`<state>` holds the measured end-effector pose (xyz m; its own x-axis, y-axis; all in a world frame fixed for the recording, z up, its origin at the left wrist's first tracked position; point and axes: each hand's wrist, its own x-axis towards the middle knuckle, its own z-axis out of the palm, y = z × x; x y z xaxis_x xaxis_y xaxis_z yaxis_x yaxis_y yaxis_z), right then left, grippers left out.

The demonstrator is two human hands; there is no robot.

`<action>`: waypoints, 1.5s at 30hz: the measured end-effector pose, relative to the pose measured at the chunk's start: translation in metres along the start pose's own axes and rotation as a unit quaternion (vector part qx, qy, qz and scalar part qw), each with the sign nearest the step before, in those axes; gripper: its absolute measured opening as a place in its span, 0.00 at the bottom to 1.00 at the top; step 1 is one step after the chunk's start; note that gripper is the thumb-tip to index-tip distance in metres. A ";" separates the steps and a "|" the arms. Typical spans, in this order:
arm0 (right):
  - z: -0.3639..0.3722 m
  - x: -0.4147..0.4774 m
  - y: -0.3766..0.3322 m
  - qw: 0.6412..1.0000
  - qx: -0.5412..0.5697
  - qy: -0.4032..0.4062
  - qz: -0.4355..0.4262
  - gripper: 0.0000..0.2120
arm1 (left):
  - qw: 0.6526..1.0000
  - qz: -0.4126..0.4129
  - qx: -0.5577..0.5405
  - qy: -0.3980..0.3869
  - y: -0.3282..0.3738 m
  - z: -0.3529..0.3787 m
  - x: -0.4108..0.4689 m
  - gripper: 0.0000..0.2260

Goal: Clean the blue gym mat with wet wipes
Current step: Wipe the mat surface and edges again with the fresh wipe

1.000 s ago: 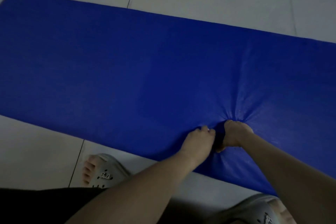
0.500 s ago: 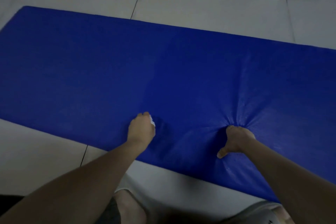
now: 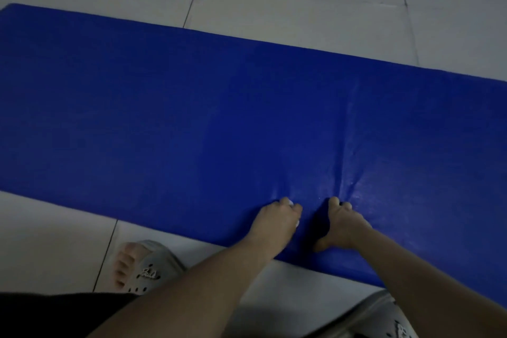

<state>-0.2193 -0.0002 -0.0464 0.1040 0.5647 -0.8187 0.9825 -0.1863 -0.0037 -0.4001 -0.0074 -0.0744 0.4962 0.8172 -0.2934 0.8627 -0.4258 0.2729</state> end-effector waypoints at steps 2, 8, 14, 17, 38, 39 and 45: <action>-0.006 0.002 -0.004 1.000 -0.014 -0.006 0.006 0.62 | 1.000 -0.008 0.019 -0.003 -0.026 -0.009 -0.007 0.05; -0.014 0.004 -0.008 1.000 -0.026 -0.013 0.000 0.58 | 0.970 -0.242 -0.003 0.000 -0.134 -0.037 -0.034 0.04; -0.017 0.002 -0.010 1.000 -0.020 -0.009 0.001 0.60 | 0.914 -0.365 -0.154 0.087 -0.129 -0.045 -0.038 0.11; -0.018 0.003 -0.009 1.000 -0.018 -0.006 -0.001 0.60 | 0.930 -0.309 -0.185 0.070 -0.069 -0.029 -0.023 0.11; -0.018 0.005 -0.009 0.999 -0.038 -0.017 -0.012 0.65 | 0.920 -0.390 -0.030 0.001 -0.157 -0.052 -0.067 0.02; -0.019 0.003 -0.010 0.999 -0.036 -0.018 -0.011 0.65 | 0.907 -0.417 -0.056 -0.001 -0.156 -0.055 -0.069 0.03; -0.016 0.005 -0.008 0.999 -0.044 -0.010 -0.017 0.65 | 0.931 -0.346 -0.116 0.009 -0.065 -0.031 -0.039 0.07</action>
<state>-0.2237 0.0170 -0.0417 0.0681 0.5530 -0.8304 0.9952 -0.0960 0.0177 -0.4787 0.0007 -0.0518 -0.1740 0.8715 -0.4585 0.9295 0.2991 0.2157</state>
